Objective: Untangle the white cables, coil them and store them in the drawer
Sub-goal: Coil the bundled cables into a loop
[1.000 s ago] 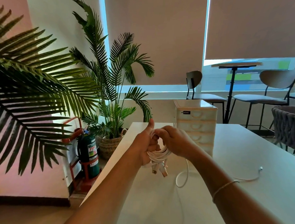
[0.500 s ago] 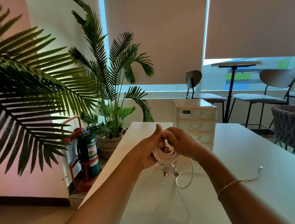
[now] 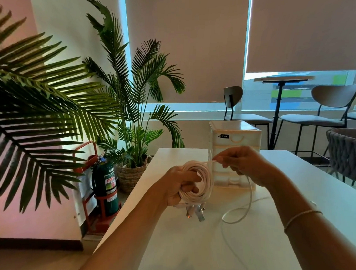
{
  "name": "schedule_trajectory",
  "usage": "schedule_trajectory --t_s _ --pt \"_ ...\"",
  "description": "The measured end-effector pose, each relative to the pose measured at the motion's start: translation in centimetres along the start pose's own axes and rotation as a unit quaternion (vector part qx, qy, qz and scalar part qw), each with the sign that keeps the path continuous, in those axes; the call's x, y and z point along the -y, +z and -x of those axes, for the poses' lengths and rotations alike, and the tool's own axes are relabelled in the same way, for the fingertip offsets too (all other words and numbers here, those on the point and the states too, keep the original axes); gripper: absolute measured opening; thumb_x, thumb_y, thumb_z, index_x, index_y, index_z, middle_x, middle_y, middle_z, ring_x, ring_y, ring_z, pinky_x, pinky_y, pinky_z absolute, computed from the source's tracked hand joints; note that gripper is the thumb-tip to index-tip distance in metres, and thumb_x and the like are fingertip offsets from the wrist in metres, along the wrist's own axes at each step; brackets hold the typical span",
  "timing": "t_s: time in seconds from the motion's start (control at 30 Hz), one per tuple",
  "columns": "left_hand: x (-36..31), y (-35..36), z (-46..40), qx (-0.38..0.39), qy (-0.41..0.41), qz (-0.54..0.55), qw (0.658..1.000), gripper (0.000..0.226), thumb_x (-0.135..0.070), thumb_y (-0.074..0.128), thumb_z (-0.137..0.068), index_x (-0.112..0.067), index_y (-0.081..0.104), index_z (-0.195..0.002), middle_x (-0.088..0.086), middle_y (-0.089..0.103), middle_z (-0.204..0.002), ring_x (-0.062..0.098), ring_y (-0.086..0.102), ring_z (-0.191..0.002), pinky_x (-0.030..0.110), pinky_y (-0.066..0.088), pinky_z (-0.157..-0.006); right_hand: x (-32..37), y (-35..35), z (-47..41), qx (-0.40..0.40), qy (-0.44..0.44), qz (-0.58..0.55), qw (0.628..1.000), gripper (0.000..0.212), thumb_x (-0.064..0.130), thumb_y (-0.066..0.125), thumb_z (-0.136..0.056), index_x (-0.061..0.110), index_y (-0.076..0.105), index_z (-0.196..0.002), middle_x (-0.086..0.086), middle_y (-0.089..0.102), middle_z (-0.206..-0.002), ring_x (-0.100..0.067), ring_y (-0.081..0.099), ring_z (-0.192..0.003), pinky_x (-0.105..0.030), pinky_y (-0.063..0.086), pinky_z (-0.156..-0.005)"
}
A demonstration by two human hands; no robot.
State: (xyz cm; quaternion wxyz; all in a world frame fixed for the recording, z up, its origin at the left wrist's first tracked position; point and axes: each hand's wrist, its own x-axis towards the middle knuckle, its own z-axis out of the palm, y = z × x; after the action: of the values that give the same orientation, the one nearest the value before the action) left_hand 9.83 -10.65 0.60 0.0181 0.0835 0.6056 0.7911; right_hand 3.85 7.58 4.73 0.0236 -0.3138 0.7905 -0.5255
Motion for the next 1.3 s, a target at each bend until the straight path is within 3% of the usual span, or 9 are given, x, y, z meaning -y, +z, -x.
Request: schedule_trajectory --t_s 0.2,0.37,0.53,0.67,0.87,1.0,1.07,1.17,1.3 --pt "-0.3 1.1 0.0 -0.003 0.017 -0.071 0.997 0.031 0.017 0.038 -0.082 -0.005 0.058 -0.075 -0.001 0.04 -0.039 0.006 0.03 -0.027 0.017 0.043 -0.036 -1.1 1.4 -0.1 -0.035 -0.008 0.019 0.999 0.014 0.015 0.054 -0.091 0.018 0.066 -0.084 0.006 0.056 -0.069 0.008 0.05 -0.05 -0.006 0.038 -0.046" --pt "-0.2 2.0 0.1 -0.05 0.058 -0.108 0.991 0.024 0.012 0.045 -0.083 -0.007 0.06 -0.079 -0.002 0.045 -0.041 0.006 0.037 -0.031 0.018 0.039 -0.037 -1.9 3.9 -0.4 0.018 0.02 0.052 0.998 0.017 0.011 0.056 -0.089 0.019 0.069 -0.081 -0.006 0.066 -0.082 -0.02 0.059 -0.08 -0.033 0.051 -0.08" --pt "-0.3 1.8 0.0 -0.126 0.105 -0.154 0.974 0.022 0.007 0.049 -0.082 -0.011 0.06 -0.075 -0.008 0.049 -0.04 0.005 0.04 -0.035 0.023 0.036 -0.046 -1.8 4.2 -0.2 0.036 0.059 0.058 0.996 0.024 0.009 0.055 -0.088 0.02 0.066 -0.07 0.007 0.052 -0.061 -0.004 0.041 -0.057 -0.016 0.033 -0.054" --pt "-0.2 1.3 -0.4 -0.149 0.109 -0.226 0.957 0.018 -0.001 0.052 -0.083 -0.016 0.062 -0.08 -0.007 0.053 -0.042 0.008 0.044 -0.036 0.028 0.042 -0.052 -2.2 4.0 -0.3 0.04 0.076 0.084 0.993 0.018 0.014 0.053 -0.09 0.006 0.068 -0.081 0.001 0.051 -0.064 -0.008 0.04 -0.058 -0.019 0.031 -0.055" --pt "0.3 1.2 -0.8 -0.183 0.11 -0.256 0.943 0.015 -0.007 0.055 -0.08 -0.018 0.065 -0.079 -0.006 0.06 -0.058 0.014 0.052 -0.052 0.031 0.044 -0.059 -2.5 3.7 -0.2 0.084 0.113 0.08 0.987 0.017 0.013 0.056 -0.09 0.014 0.068 -0.078 -0.006 0.063 -0.072 -0.015 0.053 -0.062 -0.023 0.04 -0.056" --pt "0.5 0.8 -1.9 -0.238 0.1 -0.295 0.92 0.01 -0.011 0.053 -0.079 -0.017 0.061 -0.077 0.002 0.059 -0.066 0.025 0.055 -0.064 0.039 0.047 -0.067 -2.1 4.0 0.3 -0.124 0.062 0.036 0.99 0.022 0.003 0.056 -0.086 0.018 0.065 -0.1 -0.003 0.063 -0.104 -0.011 0.059 -0.08 -0.016 0.047 -0.06" --pt "0.8 0.8 -2.3 -0.255 0.095 -0.309 0.911 0.009 -0.013 0.051 -0.082 -0.014 0.06 -0.081 0.003 0.059 -0.069 0.026 0.056 -0.069 0.038 0.046 -0.068 -1.5 4.3 0.9 -0.214 -0.02 0.022 0.976 0.016 0.011 0.061 -0.085 0.026 0.062 -0.09 0.004 0.058 -0.105 -0.007 0.056 -0.085 -0.018 0.047 -0.065" --pt "1.2 1.3 -2.8 -0.29 0.092 -0.306 0.902 0.019 -0.015 0.05 -0.086 -0.009 0.06 -0.101 0.006 0.062 -0.089 0.026 0.059 -0.086 0.035 0.047 -0.076 -1.6 5.7 1.3 -0.153 -0.062 0.216 0.962 0.007 0.027 0.064 -0.084 0.031 0.069 -0.087 0.005 0.052 -0.116 -0.015 0.045 -0.114 -0.034 0.041 -0.096" --pt "1.6 2.4 -3.1 -0.307 0.074 -0.279 0.907 0.023 -0.014 0.053 -0.083 -0.006 0.062 -0.103 0.011 0.065 -0.097 0.027 0.061 -0.092 0.035 0.05 -0.081 -2.7 7.6 1.1 -0.149 -0.023 0.369 0.917 0.027 0.028 0.041 -0.092 0.025 0.064 -0.107 0.0 0.054 -0.12 -0.021 0.043 -0.115 -0.032 0.037 -0.094"
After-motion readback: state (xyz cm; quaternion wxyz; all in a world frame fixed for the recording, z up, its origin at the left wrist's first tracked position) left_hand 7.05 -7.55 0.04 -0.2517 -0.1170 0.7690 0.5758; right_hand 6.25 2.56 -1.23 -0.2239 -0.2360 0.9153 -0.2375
